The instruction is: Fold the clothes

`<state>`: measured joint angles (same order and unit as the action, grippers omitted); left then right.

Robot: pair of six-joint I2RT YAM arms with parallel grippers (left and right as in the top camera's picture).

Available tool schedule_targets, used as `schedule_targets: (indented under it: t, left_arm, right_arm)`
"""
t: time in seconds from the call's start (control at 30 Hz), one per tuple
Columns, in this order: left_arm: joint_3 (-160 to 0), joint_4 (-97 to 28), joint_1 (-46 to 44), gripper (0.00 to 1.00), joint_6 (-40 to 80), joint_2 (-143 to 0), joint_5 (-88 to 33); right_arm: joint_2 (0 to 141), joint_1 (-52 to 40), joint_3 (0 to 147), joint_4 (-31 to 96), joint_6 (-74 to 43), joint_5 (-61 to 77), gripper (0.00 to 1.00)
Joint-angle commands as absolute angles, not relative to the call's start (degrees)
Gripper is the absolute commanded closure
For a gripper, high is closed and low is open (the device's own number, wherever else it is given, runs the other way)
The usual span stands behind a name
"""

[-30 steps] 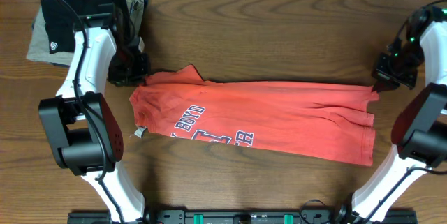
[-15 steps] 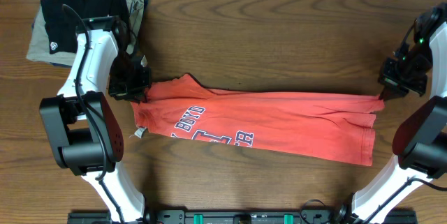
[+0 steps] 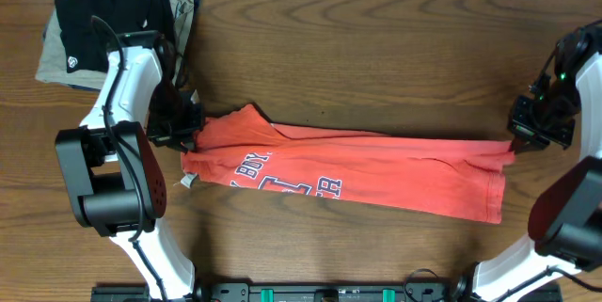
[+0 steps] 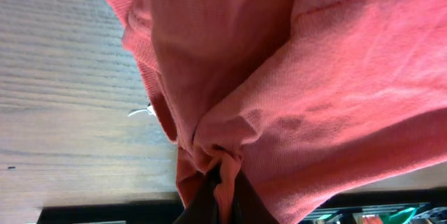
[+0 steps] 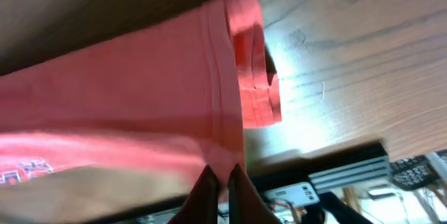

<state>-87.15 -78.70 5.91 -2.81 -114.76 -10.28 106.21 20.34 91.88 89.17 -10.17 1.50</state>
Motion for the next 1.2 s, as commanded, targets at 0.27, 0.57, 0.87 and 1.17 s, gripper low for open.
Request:
schedule_targets:
  t: [0.27, 0.57, 0.87, 1.17]
  left_arm:
    - [-85.2, -78.8, 6.2, 0.84, -2.3, -115.0, -5.8]
    - [-86.1, -76.1, 6.2, 0.33, -2.3, -115.0, -7.1]
    - [-92.7, -69.6, 5.9, 0.33, -4.7, -114.2, -11.7]
    - [-90.6, -66.2, 1.8, 0.48, -10.3, -114.2, -19.9]
  right_arm:
    - [105.3, 20.4, 78.0, 79.9, -13.3, 2.0, 0.89]
    - [105.3, 20.5, 77.5, 78.3, -13.2, 3.4, 0.15]
    - [105.3, 19.9, 77.5, 77.4, -12.6, 5.0, 0.14]
    - [105.3, 17.0, 77.5, 74.5, -12.6, 11.6, 0.77]
